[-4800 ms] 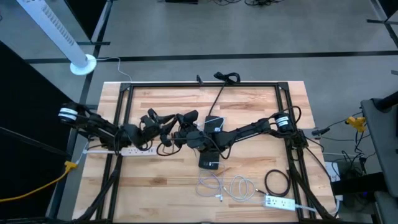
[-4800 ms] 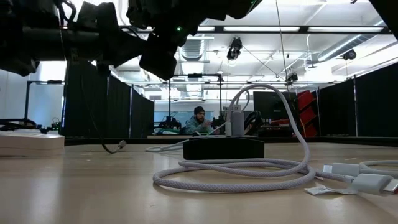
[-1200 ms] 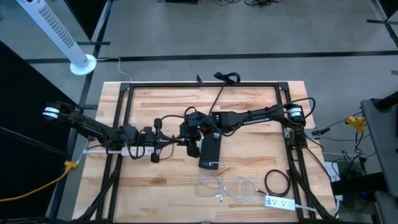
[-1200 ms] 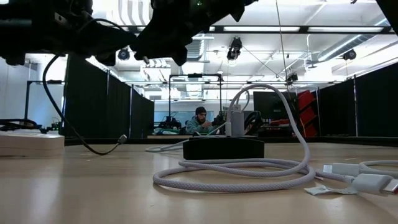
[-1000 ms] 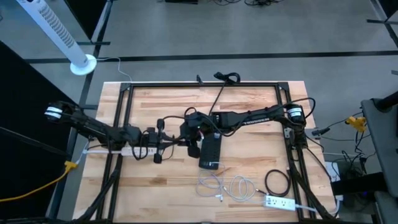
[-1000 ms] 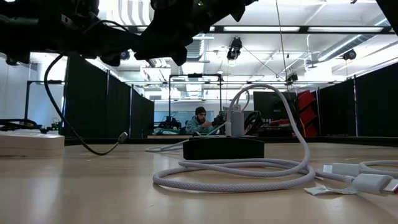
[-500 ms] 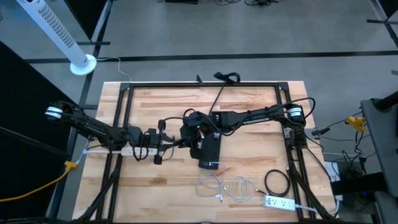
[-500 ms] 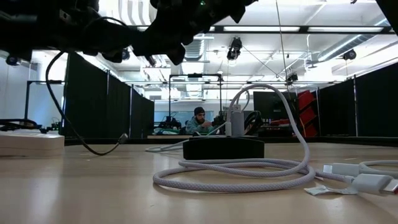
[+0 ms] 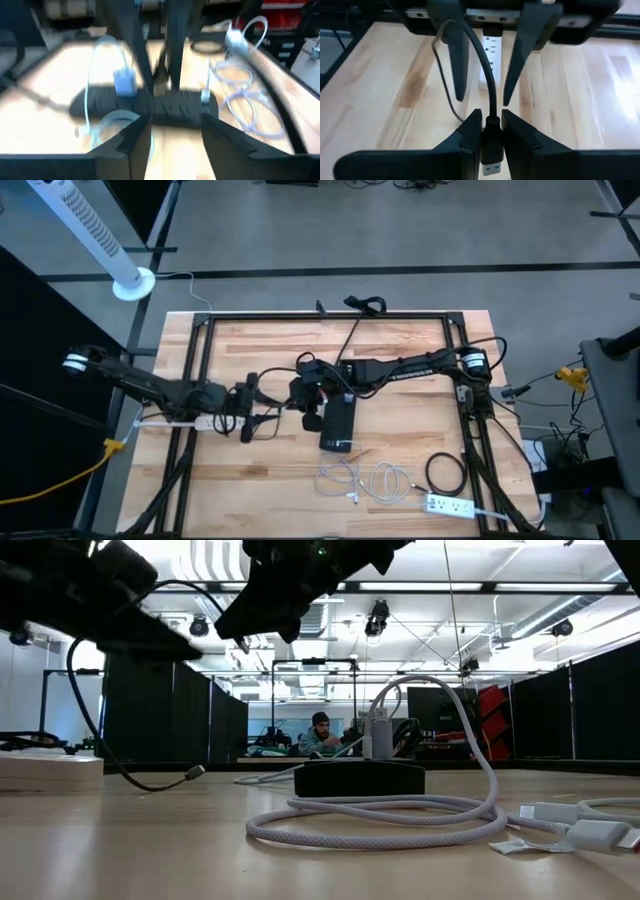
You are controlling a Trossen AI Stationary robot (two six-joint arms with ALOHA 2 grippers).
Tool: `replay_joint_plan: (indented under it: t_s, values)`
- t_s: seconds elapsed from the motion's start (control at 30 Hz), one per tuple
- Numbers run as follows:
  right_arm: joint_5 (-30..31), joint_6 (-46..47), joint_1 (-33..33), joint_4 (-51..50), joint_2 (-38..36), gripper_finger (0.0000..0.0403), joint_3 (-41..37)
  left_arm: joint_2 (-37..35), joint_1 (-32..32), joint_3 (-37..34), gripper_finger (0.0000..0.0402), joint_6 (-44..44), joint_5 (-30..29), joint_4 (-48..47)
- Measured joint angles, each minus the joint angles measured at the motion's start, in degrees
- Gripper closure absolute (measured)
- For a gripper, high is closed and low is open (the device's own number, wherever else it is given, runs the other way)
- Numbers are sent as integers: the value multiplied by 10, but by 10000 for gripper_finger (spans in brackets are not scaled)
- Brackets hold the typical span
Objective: Insert USB
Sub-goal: Insert the top black charger cable into the left white outlet extension
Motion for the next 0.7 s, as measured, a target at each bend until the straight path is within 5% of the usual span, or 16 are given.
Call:
replay_joint_plan:
  t_s: [0.27,0.47,0.7]
  values:
    - [99,34,22,81,0,356,-46,-85,-1,50,232,-232,15,-354]
    - [104,47,34,287,0,356,-137,-58,-19,139,266,-363,59,-604]
    - [153,13,42,324,3,356,-176,-7,-44,185,314,-398,118,-755]
